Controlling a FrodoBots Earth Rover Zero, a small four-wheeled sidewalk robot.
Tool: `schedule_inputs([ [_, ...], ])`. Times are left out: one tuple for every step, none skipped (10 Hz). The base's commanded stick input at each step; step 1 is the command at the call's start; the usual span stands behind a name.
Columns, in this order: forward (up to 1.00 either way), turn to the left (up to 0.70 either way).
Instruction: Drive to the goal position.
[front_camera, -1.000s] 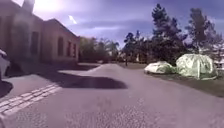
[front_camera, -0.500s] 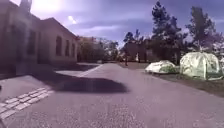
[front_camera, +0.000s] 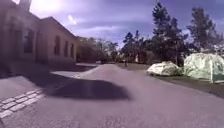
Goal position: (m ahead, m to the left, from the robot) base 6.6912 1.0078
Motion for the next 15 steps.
schedule_inputs([
  [0.70,0.07],
  [0.70,0.07],
  [0.70,0.07],
  [0.70,0.07],
  [0.70,0.07],
  [0.70,0.07],
  [0.70,0.07],
  [0.70,0.07],
  [0.70,0.07],
  [0.70,0.07],
  [0.70,0.07],
  [0.70,0.07],
  [0.70,0.07],
  [0.70,0.07],
  [0.70,0.07],
])
